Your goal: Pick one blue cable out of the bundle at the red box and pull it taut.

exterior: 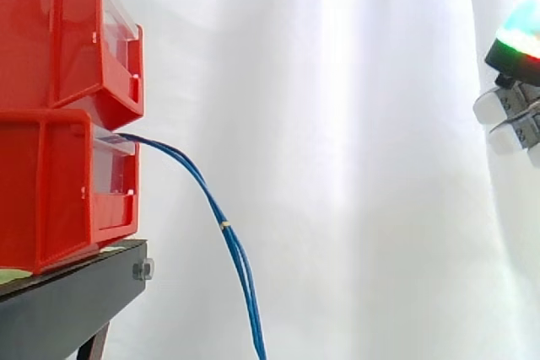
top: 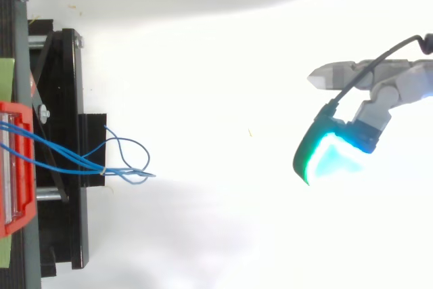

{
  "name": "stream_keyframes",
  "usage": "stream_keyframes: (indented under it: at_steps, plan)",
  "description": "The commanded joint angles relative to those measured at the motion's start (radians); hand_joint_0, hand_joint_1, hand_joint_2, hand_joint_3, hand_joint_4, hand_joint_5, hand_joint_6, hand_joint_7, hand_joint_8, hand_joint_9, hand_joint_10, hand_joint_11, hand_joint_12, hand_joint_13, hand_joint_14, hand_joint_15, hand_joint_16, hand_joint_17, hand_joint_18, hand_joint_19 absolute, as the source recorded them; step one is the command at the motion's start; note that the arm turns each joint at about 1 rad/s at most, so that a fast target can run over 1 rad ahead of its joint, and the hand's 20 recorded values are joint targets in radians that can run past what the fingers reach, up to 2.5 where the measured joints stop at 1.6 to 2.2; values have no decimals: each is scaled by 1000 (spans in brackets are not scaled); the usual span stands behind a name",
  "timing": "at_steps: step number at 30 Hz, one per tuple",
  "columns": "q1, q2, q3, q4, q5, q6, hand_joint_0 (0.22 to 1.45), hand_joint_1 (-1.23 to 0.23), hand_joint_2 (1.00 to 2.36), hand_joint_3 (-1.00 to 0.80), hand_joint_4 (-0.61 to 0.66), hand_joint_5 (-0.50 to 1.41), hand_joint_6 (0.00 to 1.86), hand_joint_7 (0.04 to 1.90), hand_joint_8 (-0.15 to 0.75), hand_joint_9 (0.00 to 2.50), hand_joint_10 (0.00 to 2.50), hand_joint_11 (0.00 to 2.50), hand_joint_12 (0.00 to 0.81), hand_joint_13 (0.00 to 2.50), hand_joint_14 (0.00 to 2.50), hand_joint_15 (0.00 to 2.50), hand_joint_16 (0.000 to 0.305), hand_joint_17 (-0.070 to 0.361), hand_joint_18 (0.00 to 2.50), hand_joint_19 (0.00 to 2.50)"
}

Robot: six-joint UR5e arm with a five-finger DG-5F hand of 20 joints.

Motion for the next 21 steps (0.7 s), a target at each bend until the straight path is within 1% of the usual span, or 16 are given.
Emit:
stream_keyframes:
  at_steps: [1, 3, 6, 8, 14, 15, 16, 18, 21]
  plan:
    - [-2, -20, 0, 6, 0, -1, 486, -462, 1000, -500, 236, -239, 502, 757, 238, 53, 0, 0, 363, 0, 1, 75, 62, 140, 0, 0]
    - [-3, -37, 0, 9, 1, 2, 487, -462, 1000, -500, 236, -238, 502, 758, 239, 56, 0, 0, 362, 0, 1, 69, 62, 139, 0, 0]
    - [-5, -46, 0, 30, 1, -5, 488, -461, 1000, -500, 240, -236, 502, 758, 241, 61, 0, 0, 363, 0, 0, 75, 62, 138, 0, 0]
    - [-6, -63, -1, 67, 1, -7, 489, -461, 1000, -500, 241, -235, 502, 758, 243, 63, 0, 0, 362, 0, 1, 71, 61, 138, 0, 0]
    - [-11, -109, 0, 129, 1, -4, 491, -462, 1000, -500, 244, -234, 502, 763, 246, 74, 0, 0, 364, 0, 1, 72, 61, 137, 0, 0]
    - [-13, -121, 0, 153, 6, -5, 490, -462, 1000, -500, 245, -233, 502, 761, 247, 76, 0, 0, 365, 0, 1, 73, 61, 138, 0, 0]
    - [-14, -123, 0, 162, 9, -8, 491, -461, 1000, -500, 245, -232, 502, 763, 247, 76, 1, 0, 365, 0, 1, 76, 61, 137, 0, 0]
    - [-16, -138, -1, 194, 29, -10, 491, -461, 1000, -500, 249, -231, 502, 765, 247, 78, 1, 0, 364, 0, 2, 73, 61, 138, 0, 0]
    - [-20, -184, 0, 244, 76, -5, 492, -461, 1000, -500, 250, -230, 502, 765, 247, 80, 2, 0, 366, 0, 2, 79, 61, 138, 0, 0]
